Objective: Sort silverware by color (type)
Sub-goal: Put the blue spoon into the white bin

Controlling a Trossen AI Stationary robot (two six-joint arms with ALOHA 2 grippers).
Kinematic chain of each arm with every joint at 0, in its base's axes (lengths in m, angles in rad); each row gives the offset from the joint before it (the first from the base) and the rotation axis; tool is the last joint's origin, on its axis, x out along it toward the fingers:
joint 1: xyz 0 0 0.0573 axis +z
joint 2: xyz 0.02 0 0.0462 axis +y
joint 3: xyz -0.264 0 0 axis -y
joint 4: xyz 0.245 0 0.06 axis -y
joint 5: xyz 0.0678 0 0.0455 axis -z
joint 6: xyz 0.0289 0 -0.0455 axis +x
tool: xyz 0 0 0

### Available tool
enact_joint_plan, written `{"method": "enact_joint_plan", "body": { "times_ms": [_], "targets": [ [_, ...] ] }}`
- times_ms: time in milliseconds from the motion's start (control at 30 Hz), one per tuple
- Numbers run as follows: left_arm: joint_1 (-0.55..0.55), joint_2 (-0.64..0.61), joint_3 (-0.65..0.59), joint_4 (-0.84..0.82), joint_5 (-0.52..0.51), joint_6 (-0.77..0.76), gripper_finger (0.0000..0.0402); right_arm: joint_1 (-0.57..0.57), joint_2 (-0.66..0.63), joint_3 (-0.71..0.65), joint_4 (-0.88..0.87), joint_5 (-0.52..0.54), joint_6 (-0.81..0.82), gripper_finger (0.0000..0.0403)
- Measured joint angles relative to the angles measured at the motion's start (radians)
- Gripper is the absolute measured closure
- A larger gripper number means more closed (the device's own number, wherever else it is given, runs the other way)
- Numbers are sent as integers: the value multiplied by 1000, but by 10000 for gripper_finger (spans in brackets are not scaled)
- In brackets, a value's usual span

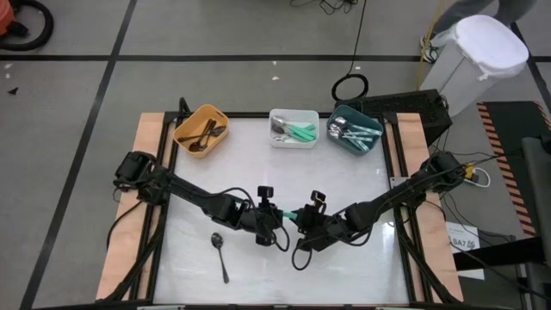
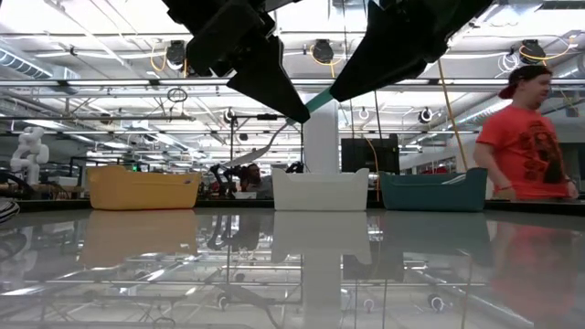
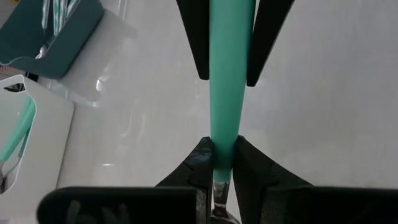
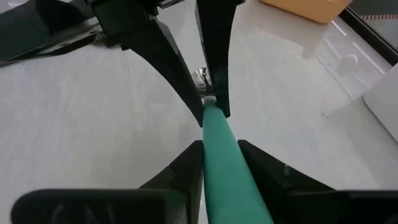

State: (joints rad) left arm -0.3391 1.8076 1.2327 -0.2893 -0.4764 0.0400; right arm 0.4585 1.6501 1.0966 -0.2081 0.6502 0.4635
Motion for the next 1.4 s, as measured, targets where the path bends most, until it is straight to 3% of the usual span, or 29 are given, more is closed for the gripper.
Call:
{"method": "enact_joint_plan", "body": {
  "times_ms": [567, 1000, 1200, 1400],
  "targets": [
    [5, 2, 0, -1, 0, 3, 364, -10, 0, 0, -1, -4, -1, 323],
    [5, 2, 0, -17, 4, -9, 364, -10, -3, 0, 17, 6, 6, 230],
    [5, 2, 0, -35, 4, -17, 364, -10, -5, 0, 9, 1, -4, 241],
    [5, 2, 0, -34, 4, -17, 364, -13, -5, 0, -5, -28, -4, 278]
  ]
}}
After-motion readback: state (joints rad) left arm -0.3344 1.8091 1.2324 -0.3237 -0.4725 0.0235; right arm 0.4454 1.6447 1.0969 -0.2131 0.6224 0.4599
